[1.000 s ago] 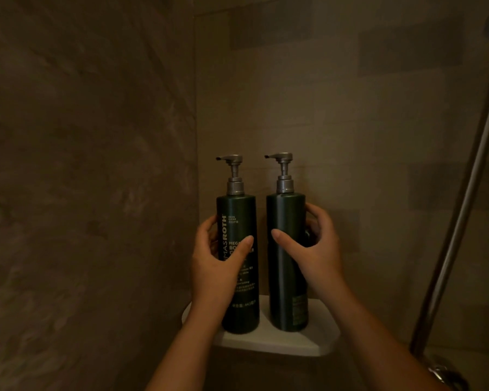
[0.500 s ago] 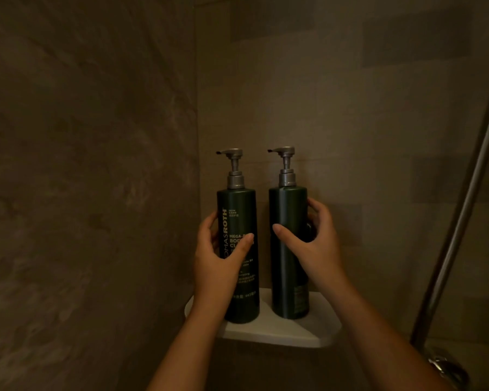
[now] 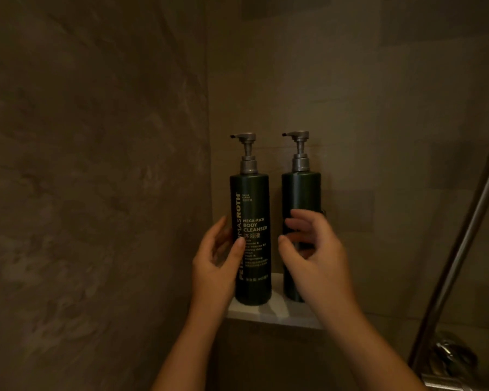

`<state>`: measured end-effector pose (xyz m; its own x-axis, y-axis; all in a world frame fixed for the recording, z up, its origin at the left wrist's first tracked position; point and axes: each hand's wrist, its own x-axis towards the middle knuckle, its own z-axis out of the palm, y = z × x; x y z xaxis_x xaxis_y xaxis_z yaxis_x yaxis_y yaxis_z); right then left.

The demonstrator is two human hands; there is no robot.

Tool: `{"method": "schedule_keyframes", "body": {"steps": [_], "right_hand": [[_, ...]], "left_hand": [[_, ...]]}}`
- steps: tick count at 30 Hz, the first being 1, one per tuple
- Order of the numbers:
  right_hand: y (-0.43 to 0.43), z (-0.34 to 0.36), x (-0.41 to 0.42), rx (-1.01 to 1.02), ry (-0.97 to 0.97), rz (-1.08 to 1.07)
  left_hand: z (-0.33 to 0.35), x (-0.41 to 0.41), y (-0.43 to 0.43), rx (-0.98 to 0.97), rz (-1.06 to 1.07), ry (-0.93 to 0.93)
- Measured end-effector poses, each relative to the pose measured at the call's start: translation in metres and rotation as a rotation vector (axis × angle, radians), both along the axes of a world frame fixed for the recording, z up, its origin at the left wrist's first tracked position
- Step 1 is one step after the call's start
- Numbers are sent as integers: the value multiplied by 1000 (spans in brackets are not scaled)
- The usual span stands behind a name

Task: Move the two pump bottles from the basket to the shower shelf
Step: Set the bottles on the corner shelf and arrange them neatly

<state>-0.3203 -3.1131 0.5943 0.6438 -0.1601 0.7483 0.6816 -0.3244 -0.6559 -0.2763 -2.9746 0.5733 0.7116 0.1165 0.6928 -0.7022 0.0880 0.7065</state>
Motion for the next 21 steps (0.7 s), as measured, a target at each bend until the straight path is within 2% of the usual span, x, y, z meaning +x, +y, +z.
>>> {"method": "schedule_keyframes", "body": {"steps": [10, 21], "right_hand": [[28, -12, 18, -25, 191, 51], [45, -13, 51, 90, 226, 230]], "left_hand": [[-4, -3, 0, 10, 38, 13], [-5, 6, 4, 60, 140, 40]]}}
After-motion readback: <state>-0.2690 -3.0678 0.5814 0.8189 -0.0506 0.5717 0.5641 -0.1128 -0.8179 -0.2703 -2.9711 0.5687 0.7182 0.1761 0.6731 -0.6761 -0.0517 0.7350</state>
